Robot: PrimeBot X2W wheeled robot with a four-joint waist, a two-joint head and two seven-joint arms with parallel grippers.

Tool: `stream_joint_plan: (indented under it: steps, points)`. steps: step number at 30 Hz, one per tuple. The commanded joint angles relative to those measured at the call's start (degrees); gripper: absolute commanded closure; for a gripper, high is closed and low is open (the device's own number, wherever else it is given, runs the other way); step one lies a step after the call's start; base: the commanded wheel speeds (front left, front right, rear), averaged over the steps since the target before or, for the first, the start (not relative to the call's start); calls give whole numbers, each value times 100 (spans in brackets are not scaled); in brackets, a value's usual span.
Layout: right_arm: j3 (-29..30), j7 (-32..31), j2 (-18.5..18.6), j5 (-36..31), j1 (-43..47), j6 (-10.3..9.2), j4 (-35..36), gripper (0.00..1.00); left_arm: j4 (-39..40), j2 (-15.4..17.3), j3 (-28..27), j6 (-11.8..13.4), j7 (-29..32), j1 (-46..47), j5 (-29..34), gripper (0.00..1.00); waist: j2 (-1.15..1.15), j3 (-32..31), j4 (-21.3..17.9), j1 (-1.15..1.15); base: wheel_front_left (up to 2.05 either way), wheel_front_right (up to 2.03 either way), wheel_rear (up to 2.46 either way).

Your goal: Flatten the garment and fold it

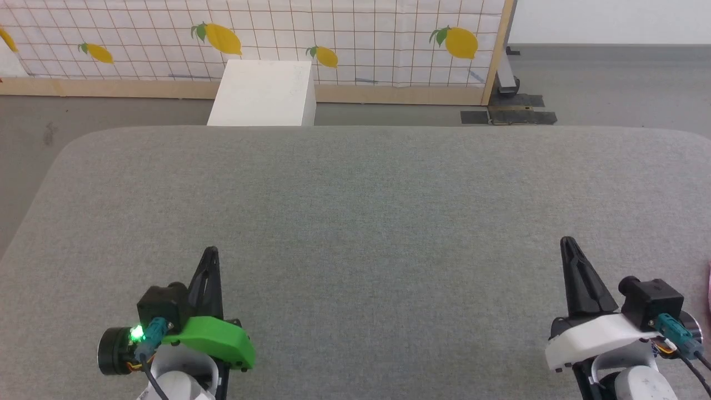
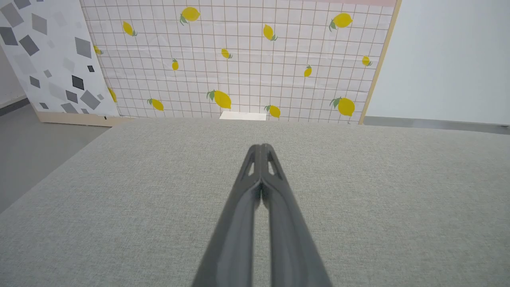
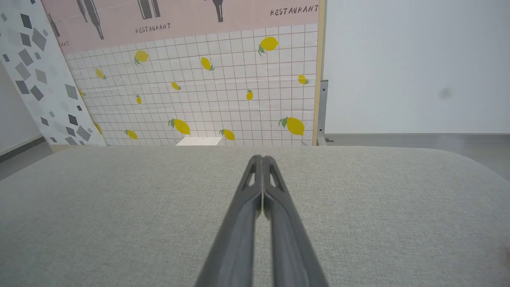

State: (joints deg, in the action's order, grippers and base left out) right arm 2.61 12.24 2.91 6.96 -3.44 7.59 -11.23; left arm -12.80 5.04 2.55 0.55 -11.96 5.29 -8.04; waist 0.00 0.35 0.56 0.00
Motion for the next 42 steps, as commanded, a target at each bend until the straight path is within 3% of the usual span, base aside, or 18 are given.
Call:
stream_joint_plan:
  steps: [1, 42]
  points:
    - [-11, -45, -1, -80, 67, -2, 60, 100, 48, -37, -21, -11, 34, -83, 74, 100, 0, 0, -1, 0, 0, 0, 0]
    - [-111, -518, -1, -327, 178, -5, 487, 100, 543, -109, -115, -29, 500, -262, 367, 100, 0, -14, -23, 0, 0, 0, 0]
